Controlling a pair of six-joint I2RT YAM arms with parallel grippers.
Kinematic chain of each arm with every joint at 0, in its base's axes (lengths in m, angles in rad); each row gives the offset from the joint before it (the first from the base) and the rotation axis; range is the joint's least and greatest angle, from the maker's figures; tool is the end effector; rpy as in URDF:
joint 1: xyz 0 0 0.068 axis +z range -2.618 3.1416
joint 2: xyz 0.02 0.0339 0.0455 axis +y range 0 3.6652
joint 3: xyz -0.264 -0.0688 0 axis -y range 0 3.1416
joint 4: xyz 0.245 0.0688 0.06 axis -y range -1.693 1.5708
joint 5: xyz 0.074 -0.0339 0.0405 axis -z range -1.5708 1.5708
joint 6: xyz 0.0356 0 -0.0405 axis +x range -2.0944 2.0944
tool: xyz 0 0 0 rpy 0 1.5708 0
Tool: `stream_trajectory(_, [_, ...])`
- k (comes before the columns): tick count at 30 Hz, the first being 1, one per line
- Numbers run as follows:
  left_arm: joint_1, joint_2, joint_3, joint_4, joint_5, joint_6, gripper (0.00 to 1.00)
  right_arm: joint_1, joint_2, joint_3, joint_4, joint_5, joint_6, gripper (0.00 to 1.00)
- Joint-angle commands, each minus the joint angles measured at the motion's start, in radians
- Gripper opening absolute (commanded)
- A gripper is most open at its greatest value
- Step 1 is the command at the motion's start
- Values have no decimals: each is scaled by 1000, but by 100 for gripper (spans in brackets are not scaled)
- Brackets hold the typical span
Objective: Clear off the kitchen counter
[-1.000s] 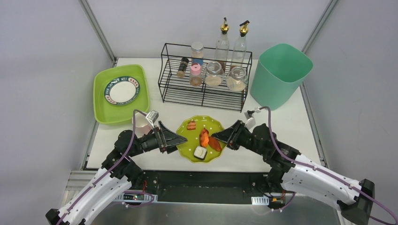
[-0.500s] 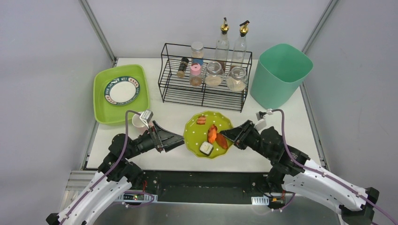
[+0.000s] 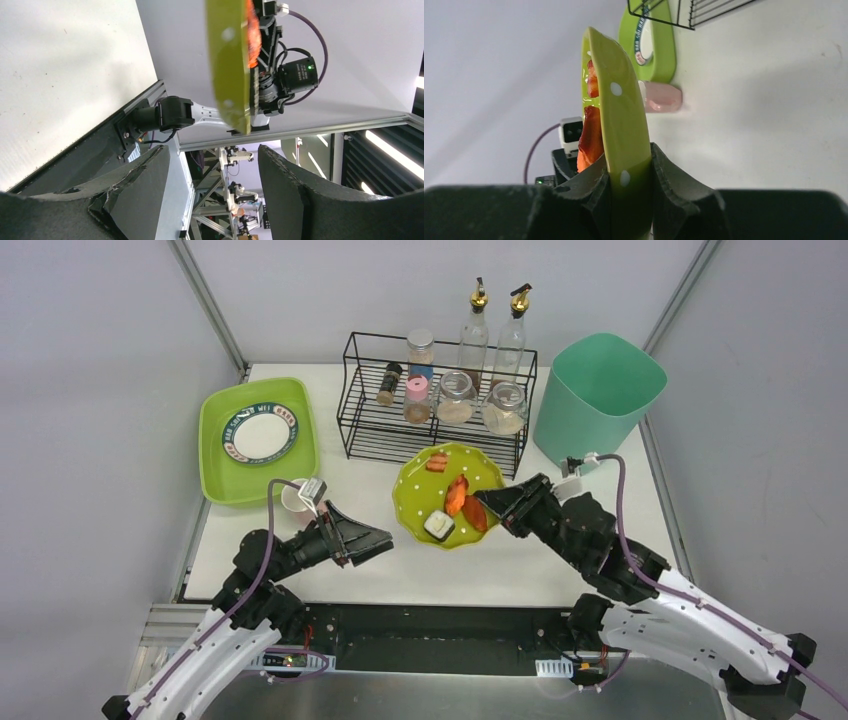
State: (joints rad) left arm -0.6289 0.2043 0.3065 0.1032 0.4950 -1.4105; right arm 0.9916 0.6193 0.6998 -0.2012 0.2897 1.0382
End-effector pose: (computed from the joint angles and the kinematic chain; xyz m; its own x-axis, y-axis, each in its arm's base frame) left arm 0.0727 -0.0738 0.2732 -0.8559 -0.4516 -0.2519 0.3055 -0.0485 -0.9510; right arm 0.0916 0.1214 0.3332 -0.5907 0.6052 -0.5337 -0.2717 0.4737 0.8378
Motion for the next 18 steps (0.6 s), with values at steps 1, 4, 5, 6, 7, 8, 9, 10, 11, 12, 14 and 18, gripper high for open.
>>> stream_trajectory(1, [-2,-14,-24,94,17,-31,67,-2,-13,141,294,102,48,0])
stream_trajectory(4, [-2,-5,-33,121,26,-37,67,-5,-3,174,310,169,37,0])
stream_trajectory(5, [-2,0,-36,126,29,-39,67,-6,7,189,315,187,32,0])
stream_trajectory(6, [-2,5,-37,134,32,-40,67,-13,20,207,317,204,26,0])
stream_trajectory(7, [-2,10,-39,142,35,-43,67,-22,30,228,317,213,23,0])
stream_trajectory(8, [-2,16,-41,153,38,-44,67,-32,44,248,317,218,21,0])
stream_trajectory(9, [-2,24,-42,166,42,-45,67,-44,54,270,317,224,19,0])
stream_trajectory(10, [-2,29,-43,173,44,-47,67,-56,67,289,317,235,15,0])
stream_trajectory(11, [-2,34,-44,181,47,-50,67,-70,78,307,315,244,12,0])
stream_trajectory(12, [-2,40,-45,191,50,-52,67,-88,92,323,315,249,15,0])
stream_trajectory(14, [-2,49,-48,206,57,-58,67,-159,121,369,295,223,38,0])
stream_trajectory(18, [-2,58,-50,216,64,-60,67,-329,169,431,254,124,115,0])
